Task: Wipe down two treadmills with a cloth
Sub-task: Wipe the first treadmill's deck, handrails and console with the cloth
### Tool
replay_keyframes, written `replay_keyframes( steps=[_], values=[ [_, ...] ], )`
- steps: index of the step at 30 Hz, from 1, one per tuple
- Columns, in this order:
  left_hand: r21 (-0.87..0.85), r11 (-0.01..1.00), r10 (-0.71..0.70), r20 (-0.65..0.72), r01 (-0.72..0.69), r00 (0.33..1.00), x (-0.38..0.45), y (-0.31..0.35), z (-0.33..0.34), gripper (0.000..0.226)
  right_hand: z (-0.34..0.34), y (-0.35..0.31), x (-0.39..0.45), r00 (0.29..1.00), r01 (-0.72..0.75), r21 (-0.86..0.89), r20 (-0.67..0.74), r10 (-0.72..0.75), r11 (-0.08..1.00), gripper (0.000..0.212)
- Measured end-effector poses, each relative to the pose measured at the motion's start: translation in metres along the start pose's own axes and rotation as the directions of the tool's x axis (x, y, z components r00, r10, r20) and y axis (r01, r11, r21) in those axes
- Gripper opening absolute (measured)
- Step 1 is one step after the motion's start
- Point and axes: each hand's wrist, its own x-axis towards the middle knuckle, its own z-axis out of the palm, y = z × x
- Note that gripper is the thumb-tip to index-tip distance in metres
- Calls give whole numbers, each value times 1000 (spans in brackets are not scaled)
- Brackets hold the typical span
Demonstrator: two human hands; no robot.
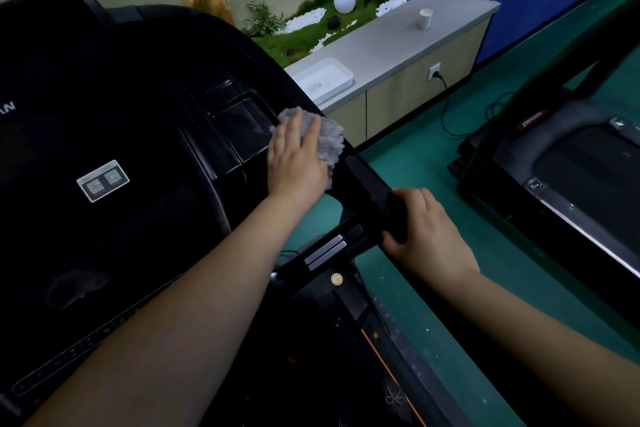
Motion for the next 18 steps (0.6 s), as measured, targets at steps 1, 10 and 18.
replay_keyframes(
  steps=[1, 10, 18],
  values=[
    [-13, 1000, 19, -2, -19, 1000, -3, 8, 3, 76, 0, 0, 0, 1000, -3, 4, 1, 3, 1000, 54],
    [-134, 978, 164, 3, -163, 986, -27, 23, 16, 74, -3, 3, 5, 999, 0, 56, 42, -2, 998, 52],
    [-52, 992, -118, -81, 114, 990, 36, -7, -11, 70, -3, -9, 35, 996, -25, 104, 93, 15, 994, 58]
  ],
)
